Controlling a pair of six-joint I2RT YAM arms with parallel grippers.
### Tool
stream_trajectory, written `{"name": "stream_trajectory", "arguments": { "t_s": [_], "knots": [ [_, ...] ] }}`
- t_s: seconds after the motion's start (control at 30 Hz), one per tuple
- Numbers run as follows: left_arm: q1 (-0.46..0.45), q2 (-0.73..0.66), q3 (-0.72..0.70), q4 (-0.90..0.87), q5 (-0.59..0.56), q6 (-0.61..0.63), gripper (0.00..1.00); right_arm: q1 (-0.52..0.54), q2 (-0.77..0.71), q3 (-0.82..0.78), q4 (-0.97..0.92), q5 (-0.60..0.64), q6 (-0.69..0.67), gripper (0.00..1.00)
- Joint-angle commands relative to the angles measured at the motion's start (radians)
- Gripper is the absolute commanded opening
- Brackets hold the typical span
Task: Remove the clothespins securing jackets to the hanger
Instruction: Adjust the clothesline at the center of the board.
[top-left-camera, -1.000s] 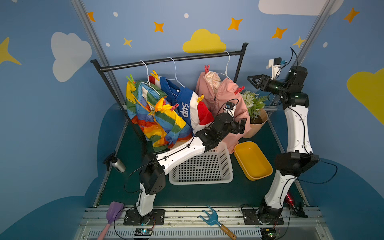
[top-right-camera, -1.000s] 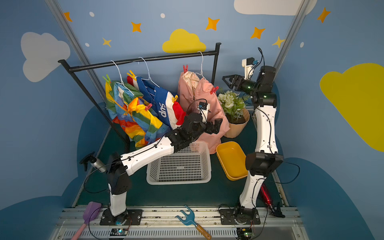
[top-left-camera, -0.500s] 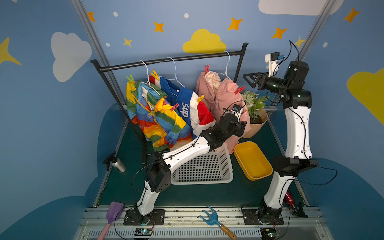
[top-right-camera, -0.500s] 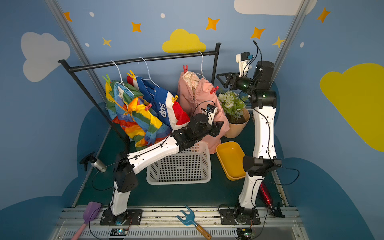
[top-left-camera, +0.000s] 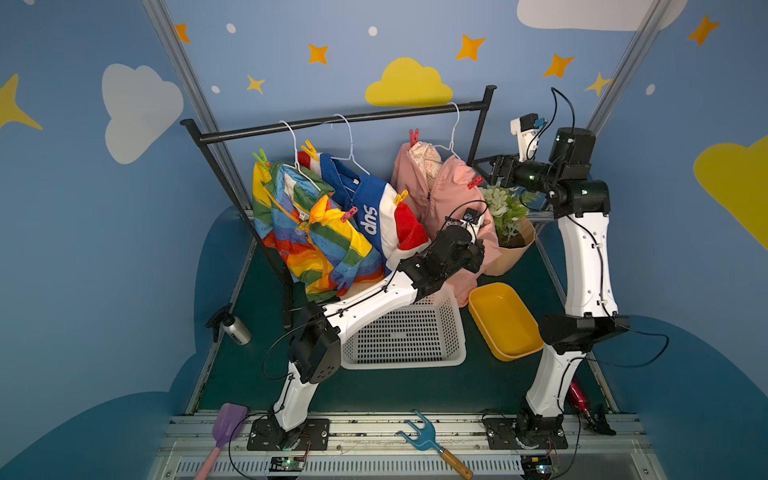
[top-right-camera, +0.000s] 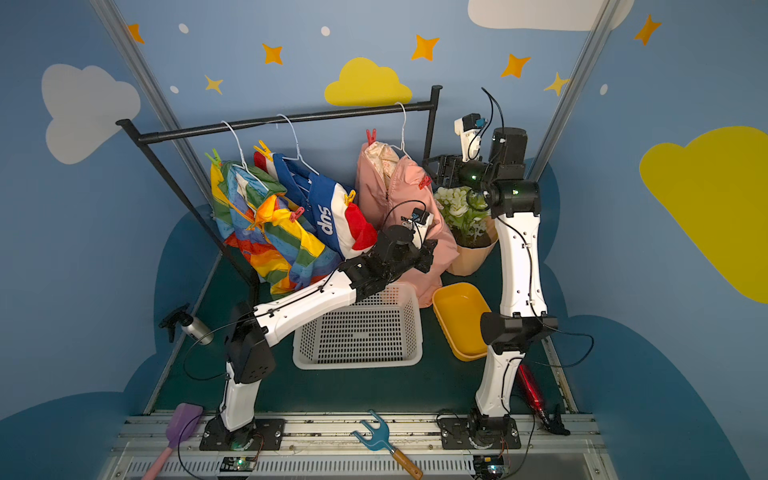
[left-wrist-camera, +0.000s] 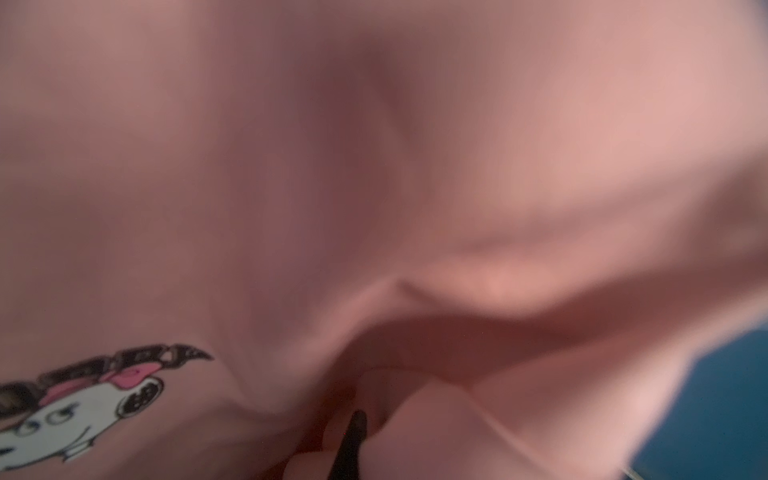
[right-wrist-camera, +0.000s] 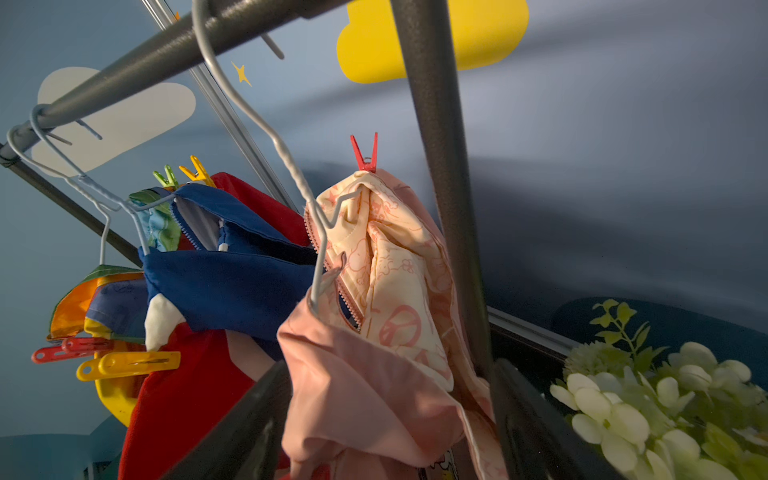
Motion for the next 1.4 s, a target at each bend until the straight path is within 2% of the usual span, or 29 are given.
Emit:
{"name": "stream_trajectory", "arguments": {
  "t_s": [0.0, 0.17, 0.23, 0.3, 0.37, 0.43, 0.6, 0.87, 1.1, 1.37],
  "knots": [
    [0.000, -0.049, -0.051, 0.026, 0.048, 0.033, 0.07, 0.006, -0.017, 0.036, -0.037, 0.028, -0.013, 0.78],
    [-0.012, -0.090, -0.103, 0.009, 0.059, 0.072, 0.05, 0.042, -0.010, 0.062, -0.073, 0.110, -0.056, 0.79],
    [-0.015, -0.123, -0.145, 0.032, 0.058, 0.072, 0.05, 0.034, -0.012, 0.052, -0.062, 0.197, -0.080, 0.79],
    [-0.014, -0.149, -0.175, 0.047, 0.046, 0.072, 0.06, 0.016, -0.027, -0.008, 0.000, 0.223, -0.092, 0.80],
    [-0.014, -0.161, -0.180, 0.045, 0.047, 0.080, 0.06, -0.014, -0.047, -0.132, 0.122, 0.208, -0.086, 0.79],
    [-0.014, -0.164, -0.171, 0.030, 0.050, 0.086, 0.06, -0.034, -0.038, -0.193, 0.194, 0.239, -0.088, 0.71],
    [-0.012, -0.163, -0.169, 0.033, 0.047, 0.086, 0.06, -0.028, 0.022, -0.190, 0.264, 0.165, -0.104, 0.73],
    [-0.011, -0.171, -0.169, 0.030, 0.047, 0.081, 0.06, -0.021, 0.074, -0.217, 0.340, 0.095, -0.084, 0.69],
    [-0.009, -0.175, -0.185, 0.033, 0.046, 0.075, 0.06, -0.014, 0.060, -0.271, 0.390, 0.031, -0.068, 0.65],
    [-0.006, -0.192, -0.207, 0.044, 0.047, 0.059, 0.06, 0.008, 0.001, -0.342, 0.398, 0.037, -0.105, 0.66]
  ]
}}
